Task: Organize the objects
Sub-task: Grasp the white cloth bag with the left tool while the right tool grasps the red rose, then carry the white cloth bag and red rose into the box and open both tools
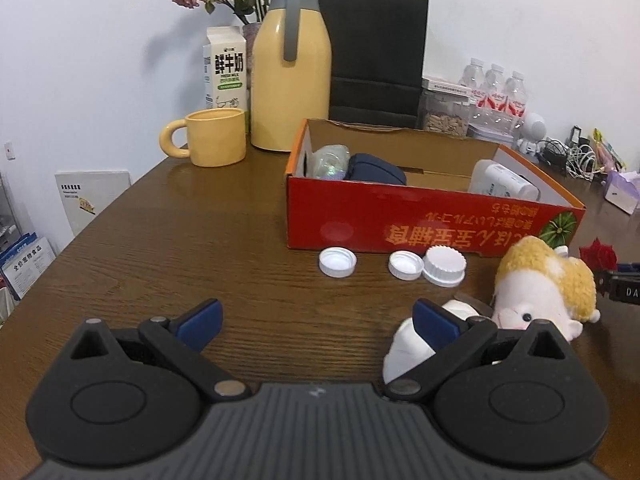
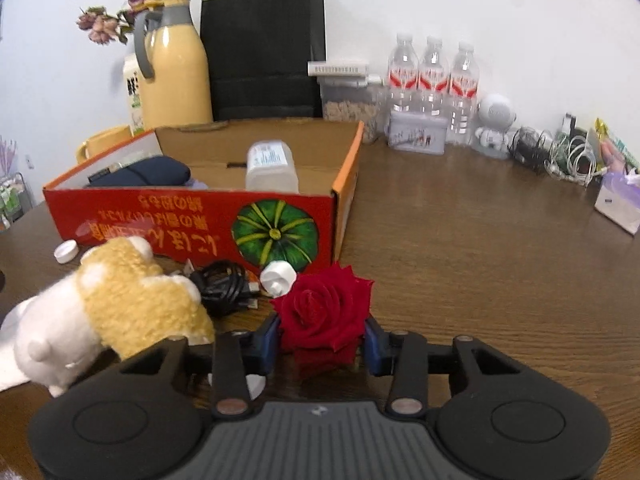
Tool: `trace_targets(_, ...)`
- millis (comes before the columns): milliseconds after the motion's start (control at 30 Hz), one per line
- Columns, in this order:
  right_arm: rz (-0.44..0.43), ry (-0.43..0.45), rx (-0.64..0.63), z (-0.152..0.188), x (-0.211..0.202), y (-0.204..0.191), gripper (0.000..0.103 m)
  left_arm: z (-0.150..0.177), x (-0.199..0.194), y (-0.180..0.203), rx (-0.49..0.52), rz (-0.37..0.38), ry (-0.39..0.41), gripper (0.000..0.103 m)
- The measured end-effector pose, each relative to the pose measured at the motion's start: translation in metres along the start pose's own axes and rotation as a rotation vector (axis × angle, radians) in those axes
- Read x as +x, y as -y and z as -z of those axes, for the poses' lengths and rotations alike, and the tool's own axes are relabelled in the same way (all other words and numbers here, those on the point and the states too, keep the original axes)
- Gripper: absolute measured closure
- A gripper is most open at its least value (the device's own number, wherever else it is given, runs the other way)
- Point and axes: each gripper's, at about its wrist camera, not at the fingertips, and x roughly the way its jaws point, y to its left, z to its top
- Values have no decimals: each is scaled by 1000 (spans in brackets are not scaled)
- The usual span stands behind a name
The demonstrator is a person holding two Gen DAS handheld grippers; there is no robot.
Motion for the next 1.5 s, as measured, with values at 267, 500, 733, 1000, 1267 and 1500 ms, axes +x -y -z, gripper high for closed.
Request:
trace_targets(267,5,167,20,8,-37,-10,64,12,-2,26,92,96,-24,0)
trace_targets(500,9,215,-17,14,-48,-26,64,25,8,48,166,155,-73,0)
trace_targets(733,-3,221,-22,16,-49,-28,64,29,18,55,198,171,-107,0)
trace_targets(1000,-13,225,-25,16,-50,-29,64,30,17,54,195,173,-89,12)
trace_targets(1267,-13,225,-23,17,-50,-28,64,36,4,54,172,185,-55,28)
trace_targets(1500,-12,224,-23,17,-51,-28,64,36,-5,38,112,169,-25,28)
